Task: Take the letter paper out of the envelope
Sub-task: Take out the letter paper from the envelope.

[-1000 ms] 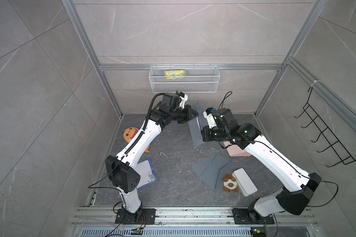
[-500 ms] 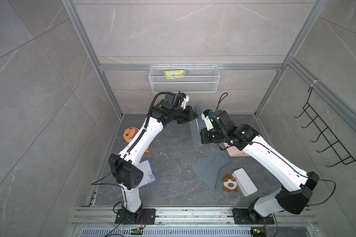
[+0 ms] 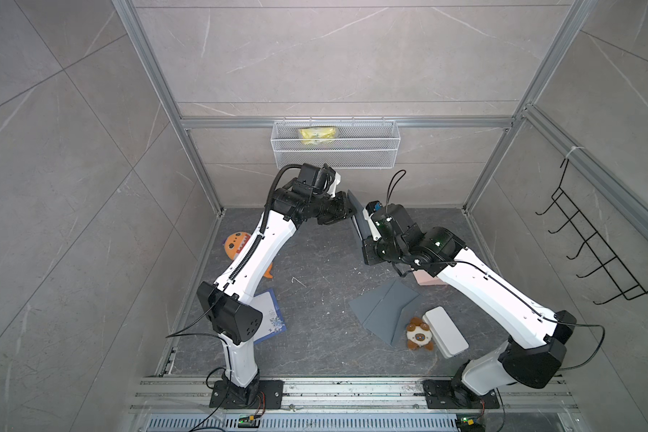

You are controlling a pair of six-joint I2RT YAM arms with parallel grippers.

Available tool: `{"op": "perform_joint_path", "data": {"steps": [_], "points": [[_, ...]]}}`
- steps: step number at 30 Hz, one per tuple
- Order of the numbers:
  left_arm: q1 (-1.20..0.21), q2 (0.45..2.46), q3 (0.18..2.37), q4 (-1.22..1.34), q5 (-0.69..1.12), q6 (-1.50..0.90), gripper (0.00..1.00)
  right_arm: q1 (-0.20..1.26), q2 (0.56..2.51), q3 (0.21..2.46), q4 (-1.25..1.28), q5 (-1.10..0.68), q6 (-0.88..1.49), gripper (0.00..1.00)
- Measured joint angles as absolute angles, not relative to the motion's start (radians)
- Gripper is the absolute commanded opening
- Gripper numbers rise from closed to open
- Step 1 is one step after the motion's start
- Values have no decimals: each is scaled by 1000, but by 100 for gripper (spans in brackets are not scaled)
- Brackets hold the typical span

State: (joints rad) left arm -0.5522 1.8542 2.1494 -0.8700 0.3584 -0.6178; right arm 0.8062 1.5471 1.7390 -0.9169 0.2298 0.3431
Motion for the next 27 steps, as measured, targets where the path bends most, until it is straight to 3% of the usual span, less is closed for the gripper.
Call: {"op": "perform_joint_path", "data": {"steps": [14,27], "points": [[-551,1890,2199,-966,318,-614,32,872,1557,1757,-932,380,304,0],[-551,1892,2201,-1021,311,-620,28,988,1613,1794,-970,598,242,0]]}}
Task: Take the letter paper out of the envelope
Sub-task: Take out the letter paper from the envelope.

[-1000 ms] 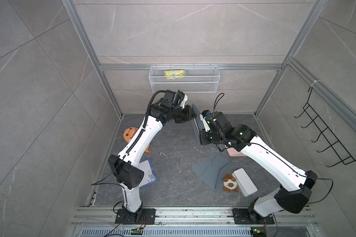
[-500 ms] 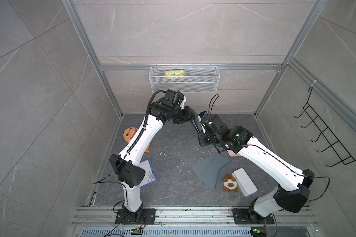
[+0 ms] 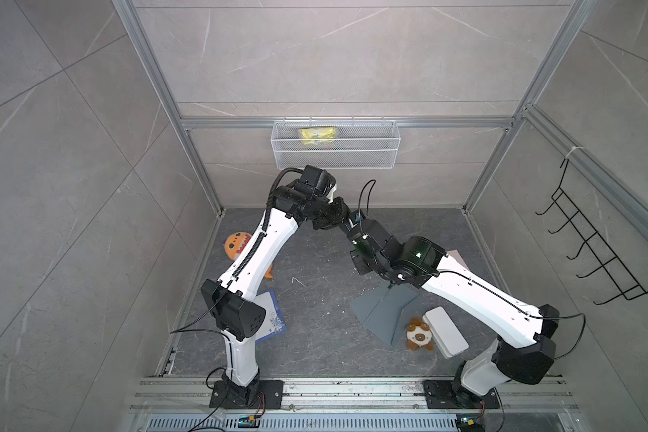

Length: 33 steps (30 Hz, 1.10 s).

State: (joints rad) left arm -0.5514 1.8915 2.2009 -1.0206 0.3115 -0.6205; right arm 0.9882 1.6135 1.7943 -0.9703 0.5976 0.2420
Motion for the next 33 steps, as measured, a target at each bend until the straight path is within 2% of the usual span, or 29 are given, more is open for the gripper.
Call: {"op": "perform_joint_path", "data": {"steps": [7,12,21,33], "points": [[-556,1892,2201,-1033,305,-629,18,1021,1639,1805,-971,681,233,0],[-557,1892,2201,-1036,291,-635,0,1024,1646,1805,-968,704,231,0],[-559,1892,2202,-1040,288,-643,0,1022,1650,1810,-970,707,231,0],[-563,1893,2284,-1097,263,-698,0,960,1652,1808,-961,621,236,0]]}}
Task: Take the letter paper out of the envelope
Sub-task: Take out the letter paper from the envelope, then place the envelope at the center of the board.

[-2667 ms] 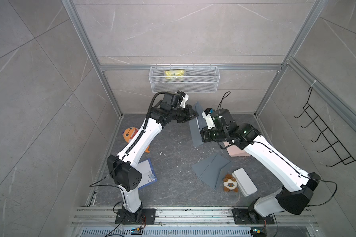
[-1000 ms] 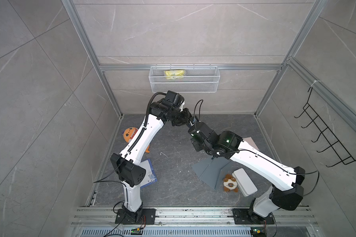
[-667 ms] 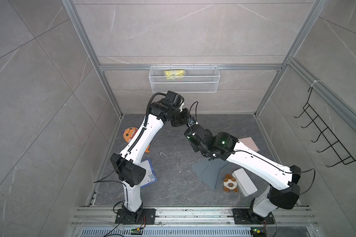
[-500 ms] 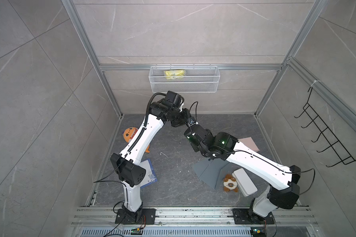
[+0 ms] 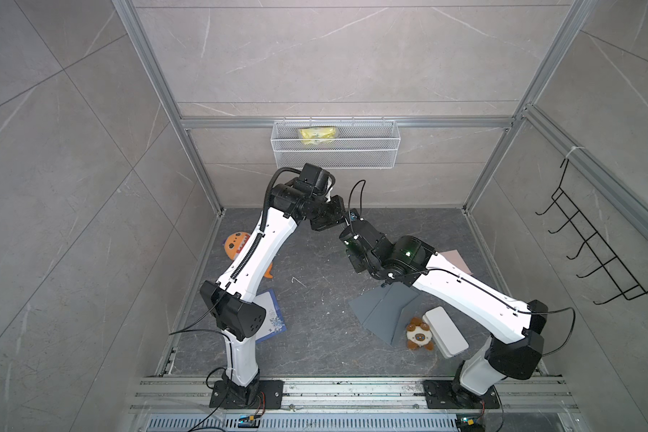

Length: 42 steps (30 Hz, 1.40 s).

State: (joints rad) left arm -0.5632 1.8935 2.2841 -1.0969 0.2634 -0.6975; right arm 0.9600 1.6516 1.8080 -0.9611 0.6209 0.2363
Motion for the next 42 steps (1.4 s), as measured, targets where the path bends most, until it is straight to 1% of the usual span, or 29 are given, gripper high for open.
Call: {"op": "perform_joint_path", "data": {"steps": [10,19,28,35,38,42], "points": [[-563,1894,2327,-1112,263,-747,0,929,1667,1808,-976,565,267,0],[-559,1888,2343,-1099,263,-778,0,854,1667,1786,-976,484,314,0],[-518,1842,2339,-1052,272,-808,0,769,1657,1724,-971,412,366,0],[-472,1764,2258,-992,292,-819,0,706,1621,1689,-949,373,417,0],[-456,1741,2214,-978,297,-823,0,655,1591,1652,-912,343,456,0],[-448,1714,2127,-938,301,-831,0,559,1522,1545,-804,272,544,0]]}}
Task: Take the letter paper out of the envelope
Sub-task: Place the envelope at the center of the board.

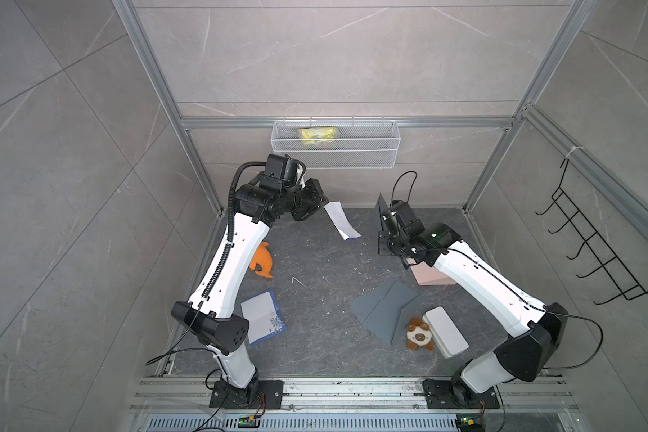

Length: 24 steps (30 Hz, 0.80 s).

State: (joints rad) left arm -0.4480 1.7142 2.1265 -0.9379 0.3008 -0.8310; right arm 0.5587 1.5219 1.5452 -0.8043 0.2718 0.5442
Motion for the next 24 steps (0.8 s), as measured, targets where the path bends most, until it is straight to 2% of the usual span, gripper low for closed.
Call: {"op": "perform_joint_path", "data": {"steps": [5,10,15,24], "points": [[-447,1661,1952,-854,324,-846,0,365,1419,1337,-555,135,762,0],[-447,1600,1781,-768,342,-859,0,210,1425,1125,-221,34,1064,0],[-447,1534,1609,-676,353,-884,0,129,1550,991,99,2,1333,0],[-447,1459,1424,-569,368,-919,0,65,1785,982,406,-6,1531,0]]}}
